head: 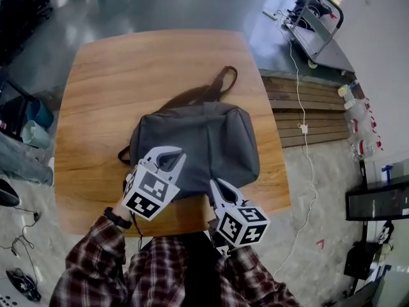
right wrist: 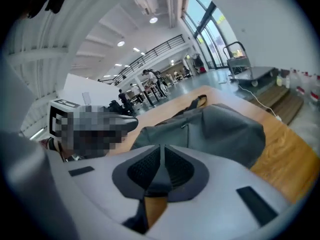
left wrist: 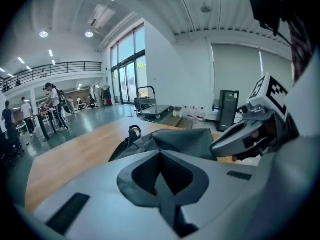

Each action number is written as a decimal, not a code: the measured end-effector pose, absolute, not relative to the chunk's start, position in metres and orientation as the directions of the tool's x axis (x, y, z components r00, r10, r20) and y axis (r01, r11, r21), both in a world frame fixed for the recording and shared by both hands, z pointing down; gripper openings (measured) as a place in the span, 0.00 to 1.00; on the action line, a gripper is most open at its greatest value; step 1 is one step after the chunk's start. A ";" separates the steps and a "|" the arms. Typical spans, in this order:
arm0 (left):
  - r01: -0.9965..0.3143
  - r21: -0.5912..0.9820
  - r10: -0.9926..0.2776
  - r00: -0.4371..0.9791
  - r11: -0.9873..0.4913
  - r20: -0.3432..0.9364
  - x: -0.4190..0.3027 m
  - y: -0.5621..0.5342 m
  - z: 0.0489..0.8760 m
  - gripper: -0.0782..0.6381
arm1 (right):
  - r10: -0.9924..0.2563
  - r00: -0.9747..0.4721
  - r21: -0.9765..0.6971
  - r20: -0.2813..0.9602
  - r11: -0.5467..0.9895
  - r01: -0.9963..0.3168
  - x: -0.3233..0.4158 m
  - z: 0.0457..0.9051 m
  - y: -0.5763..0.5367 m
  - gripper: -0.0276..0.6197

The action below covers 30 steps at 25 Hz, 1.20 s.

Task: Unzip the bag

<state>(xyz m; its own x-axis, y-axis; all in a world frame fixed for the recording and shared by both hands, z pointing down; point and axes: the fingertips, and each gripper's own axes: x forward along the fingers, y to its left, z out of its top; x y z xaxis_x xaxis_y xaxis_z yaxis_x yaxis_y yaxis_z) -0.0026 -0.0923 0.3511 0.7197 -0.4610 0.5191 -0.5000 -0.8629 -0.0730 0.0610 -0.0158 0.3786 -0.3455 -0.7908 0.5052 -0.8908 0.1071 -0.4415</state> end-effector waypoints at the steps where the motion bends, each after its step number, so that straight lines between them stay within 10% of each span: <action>1: -0.473 -0.066 -0.430 0.724 -0.879 0.539 0.000 -0.097 0.363 0.12 | -0.789 -0.337 -0.466 0.514 0.073 -0.882 0.062 0.386 -0.013 0.08; 20: -0.044 -0.233 -0.214 0.593 -0.971 0.777 0.004 -0.099 0.514 0.12 | -0.744 -0.470 -0.851 0.475 -0.252 -0.461 0.024 0.487 0.002 0.22; 30: -0.404 0.019 -0.256 0.615 -0.915 0.746 -0.020 -0.099 0.518 0.12 | -0.719 -0.470 -0.768 0.512 -0.138 -0.625 0.041 0.487 -0.019 0.18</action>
